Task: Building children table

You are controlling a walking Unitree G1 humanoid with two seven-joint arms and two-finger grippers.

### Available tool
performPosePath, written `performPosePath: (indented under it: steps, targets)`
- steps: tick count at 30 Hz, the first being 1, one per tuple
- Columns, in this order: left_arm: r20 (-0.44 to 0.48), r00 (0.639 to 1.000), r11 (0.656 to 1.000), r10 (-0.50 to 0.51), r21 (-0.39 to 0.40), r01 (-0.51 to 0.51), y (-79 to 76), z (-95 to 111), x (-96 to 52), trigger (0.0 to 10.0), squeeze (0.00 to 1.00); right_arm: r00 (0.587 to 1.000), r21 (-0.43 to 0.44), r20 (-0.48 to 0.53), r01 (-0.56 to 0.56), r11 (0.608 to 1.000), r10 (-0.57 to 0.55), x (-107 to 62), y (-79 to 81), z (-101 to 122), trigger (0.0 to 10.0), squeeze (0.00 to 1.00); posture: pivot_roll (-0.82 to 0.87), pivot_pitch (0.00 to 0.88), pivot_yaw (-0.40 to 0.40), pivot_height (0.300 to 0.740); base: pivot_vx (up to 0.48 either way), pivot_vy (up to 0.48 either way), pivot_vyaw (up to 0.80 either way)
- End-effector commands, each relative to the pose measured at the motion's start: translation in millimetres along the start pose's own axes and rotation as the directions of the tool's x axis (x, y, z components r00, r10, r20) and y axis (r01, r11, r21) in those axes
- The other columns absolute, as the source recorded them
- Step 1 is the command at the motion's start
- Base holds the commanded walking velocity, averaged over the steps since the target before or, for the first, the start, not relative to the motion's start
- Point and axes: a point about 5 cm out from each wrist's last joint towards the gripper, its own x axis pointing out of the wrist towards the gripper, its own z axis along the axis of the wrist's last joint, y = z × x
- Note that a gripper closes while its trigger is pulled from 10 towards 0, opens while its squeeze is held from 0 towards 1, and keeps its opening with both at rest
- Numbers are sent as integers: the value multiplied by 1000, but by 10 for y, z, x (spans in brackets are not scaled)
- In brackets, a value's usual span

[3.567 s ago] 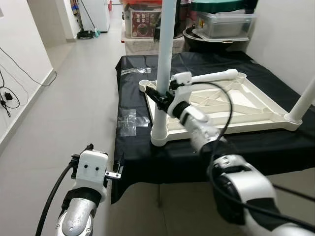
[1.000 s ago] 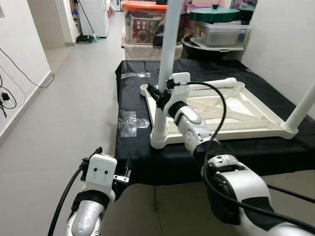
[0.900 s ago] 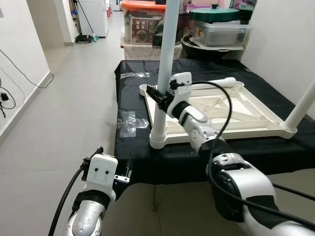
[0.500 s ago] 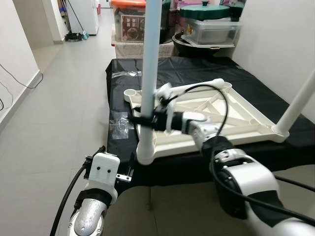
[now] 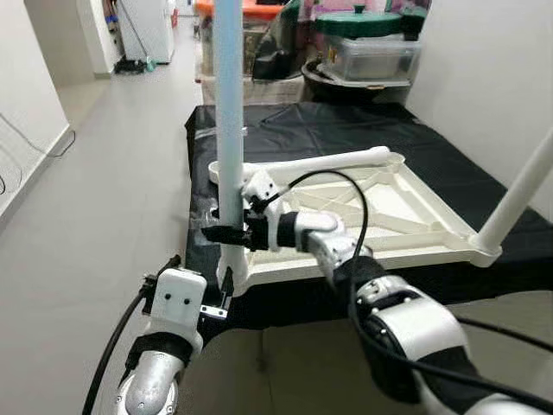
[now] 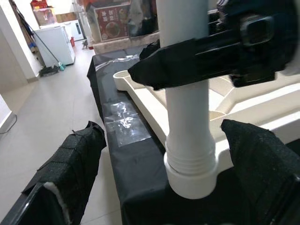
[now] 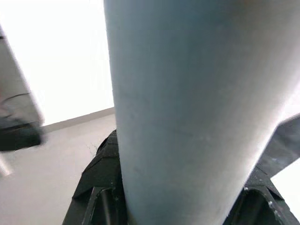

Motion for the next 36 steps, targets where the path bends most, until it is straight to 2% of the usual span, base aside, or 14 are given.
performPosePath:
  steps: [1, 8, 10, 13, 19, 22, 23, 26, 27, 29, 30, 33, 34, 36]
  targets:
    - [-6, 1000, 1000, 6, 3, -6, -10, 0, -7, 10000, 0, 983, -5, -83, 166, 986, -166, -97, -77, -231, 0, 0, 79, 31, -88, 740, 0, 0, 0]
    - [-10, 1000, 1000, 6, 4, -6, -4, -18, 1, 10000, 0, 763, 86, -120, 645, 760, -635, -316, -363, -336, 0, 0, 71, 24, -74, 740, 0, 0, 0]
    - [-11, 1000, 1000, 5, 5, -5, -6, -27, 4, 10000, 0, 654, 115, -139, 757, 643, -744, -396, -435, -351, 0, 0, 72, 22, -70, 740, 0, 0, 0]
    - [-13, 1000, 1000, 3, 4, -3, -13, -38, 10, 10000, 0, 370, 258, -242, 916, 308, -897, -503, -482, -426, 0, 0, 70, 17, -71, 740, 0, 0, 0]
    - [-13, 1000, 1000, -2, 4, 3, -14, -44, 13, 10000, 0, 250, 341, -325, 931, 134, -912, -336, -313, -470, 0, 0, 73, 10, -74, 740, 0, 0, 0]
    - [-13, 1000, 1000, -3, 5, 3, -11, -44, 12, 10000, 0, 305, 377, -294, 908, 183, -906, -192, -226, -411, 2235, 0, 76, 9, -76, 740, 0, 0, 0]
    - [-14, 1000, 1000, -3, 5, 3, -7, -45, 9, 10000, 0, 374, 416, -258, 875, 246, -891, -66, -151, -350, 10000, 0, 77, 8, -76, 740, 0, 0, 0]
    - [-14, 1000, 1000, -3, 6, 3, -4, -46, 5, 10000, 0, 424, 427, -222, 852, 303, -878, 14, -104, -299, 10000, 0, 77, 8, -76, 740, 0, 0, 0]
    - [-15, 1000, 1000, -1, 5, 1, 0, -47, -2, 10000, 0, 472, 421, -178, 830, 366, -864, 76, -68, -250, 10000, 1000, 75, 13, -75, 740, 0, 0, 0]
    - [-17, 1000, 1000, 0, 4, 0, 1, -44, -7, 10000, 0, 521, 400, -124, 805, 438, -845, 96, -64, -210, 10000, 1000, 72, 16, -76, 740, 0, 0, 0]
    - [-17, 1000, 1000, 0, 4, 0, 0, -43, -7, 10000, 0, 521, 373, -106, 811, 451, -847, 84, -77, -196, 10000, 345, 72, 16, -76, 740, 0, 0, 0]
    - [-16, 1000, 1000, -2, 2, 2, -5, -39, -10, 10000, 0, 568, 364, -70, 780, 509, -820, 90, -87, -164, 10000, 345, 70, 24, -76, 740, 0, 0, 0]
    - [-17, 1000, 1000, -2, 3, 2, -8, -39, -11, 10000, 0, 592, 351, -35, 761, 545, -805, 68, -113, -137, 10000, 0, 70, 24, -76, 740, 0, 0, 0]
    - [-17, 1000, 1000, -2, 3, 2, -9, -38, -12, 10000, 0, 608, 351, -13, 746, 565, -794, 45, -136, -119, 10000, 0, 66, 28, -74, 740, 0, 0, 0]
